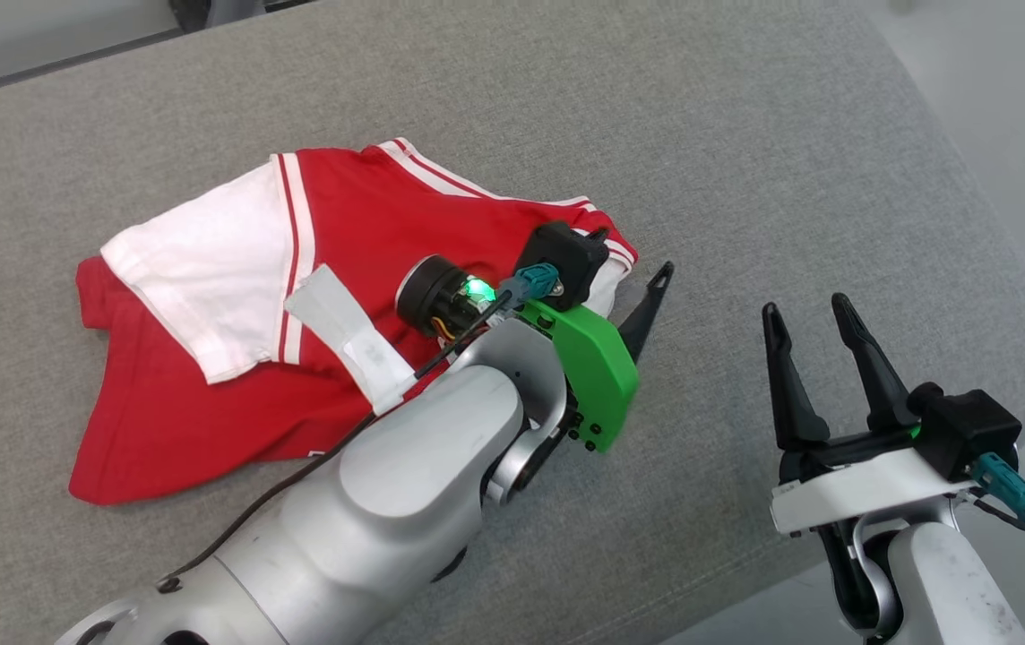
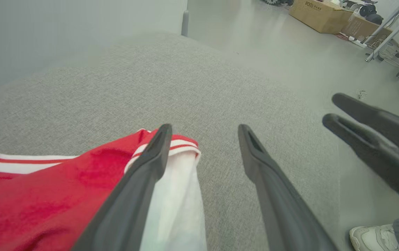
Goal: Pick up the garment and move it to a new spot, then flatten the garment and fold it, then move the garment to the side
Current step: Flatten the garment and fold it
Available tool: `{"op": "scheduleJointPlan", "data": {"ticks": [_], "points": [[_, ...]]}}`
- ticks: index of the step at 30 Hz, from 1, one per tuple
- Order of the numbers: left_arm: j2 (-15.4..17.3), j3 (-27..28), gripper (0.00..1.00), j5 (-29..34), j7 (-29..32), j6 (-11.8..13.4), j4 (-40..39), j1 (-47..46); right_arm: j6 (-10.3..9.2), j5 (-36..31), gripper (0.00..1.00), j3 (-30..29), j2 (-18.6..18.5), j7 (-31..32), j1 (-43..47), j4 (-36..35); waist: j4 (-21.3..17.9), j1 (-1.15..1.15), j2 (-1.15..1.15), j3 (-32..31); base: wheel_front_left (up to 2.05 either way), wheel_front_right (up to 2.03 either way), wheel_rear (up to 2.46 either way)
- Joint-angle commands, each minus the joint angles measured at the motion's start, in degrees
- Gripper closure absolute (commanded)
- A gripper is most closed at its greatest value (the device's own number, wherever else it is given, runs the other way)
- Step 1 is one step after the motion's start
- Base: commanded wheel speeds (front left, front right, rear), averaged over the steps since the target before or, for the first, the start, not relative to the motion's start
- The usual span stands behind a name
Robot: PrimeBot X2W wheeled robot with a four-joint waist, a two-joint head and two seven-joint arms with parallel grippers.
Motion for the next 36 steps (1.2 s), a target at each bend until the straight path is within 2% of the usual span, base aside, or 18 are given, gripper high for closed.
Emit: {"op": "scheduleJointPlan", "data": {"ticks": [1, 3, 5, 13, 18, 23, 29, 36], "points": [[0.14, -0.11, 0.00, -0.12, -1.37, 0.61, -1.01, -0.18, -0.04, -0.65, 0.00, -0.49, -0.11, 0.00, 0.84, 0.04, 1.48, 0.00, 0.00, -1.88, 0.00, 0.00, 0.00], [0.67, 0.90, 0.00, 0.01, -3.39, 2.04, -2.59, 0.82, -0.04, -1.01, 0.00, -1.07, -0.12, 0.00, 1.60, -0.10, 2.22, 0.00, 0.00, -2.96, 0.00, 0.00, 0.00], [3.15, 2.22, 0.00, 0.10, -5.29, 3.83, -5.13, 2.59, -0.04, -1.26, 0.00, -1.66, -0.13, -0.01, 2.45, -0.32, 3.04, 0.00, 0.00, -4.04, 0.00, 0.00, 0.00], [18.93, 6.84, 0.00, -2.11, -6.58, 11.37, -17.01, 14.01, -0.04, -3.08, 0.00, -3.48, -0.13, 0.00, 5.24, -1.38, 6.91, 0.00, 0.00, -6.77, 0.00, 0.00, 0.00], [24.99, 9.37, 0.00, -5.35, -5.51, 13.61, -17.96, 19.45, -0.05, -4.62, 0.00, -3.52, -0.13, -0.01, 5.50, -1.85, 9.15, 0.00, 0.00, -6.66, 0.00, 0.00, 0.00], [26.45, 11.19, 0.00, -8.07, -4.78, 13.92, -15.02, 21.32, -0.04, -5.23, 0.00, -3.37, -0.13, 0.00, 4.45, -1.79, 10.20, 0.00, 0.00, -6.12, 0.00, 0.00, 0.00], [27.14, 11.81, 0.00, -11.15, -2.39, 12.28, -10.71, 22.84, -0.04, -5.99, 0.00, -3.02, -0.13, 0.00, 4.48, -1.91, 11.17, 0.00, 0.00, -5.75, 0.00, 0.00, 0.00], [26.21, 11.93, 0.00, -12.77, -1.66, 10.96, -7.47, 22.65, -0.05, -6.20, 0.00, -3.08, -0.13, 0.00, 4.60, -1.59, 11.99, 0.00, 0.00, -5.57, 0.00, 0.00, 0.00]]}}
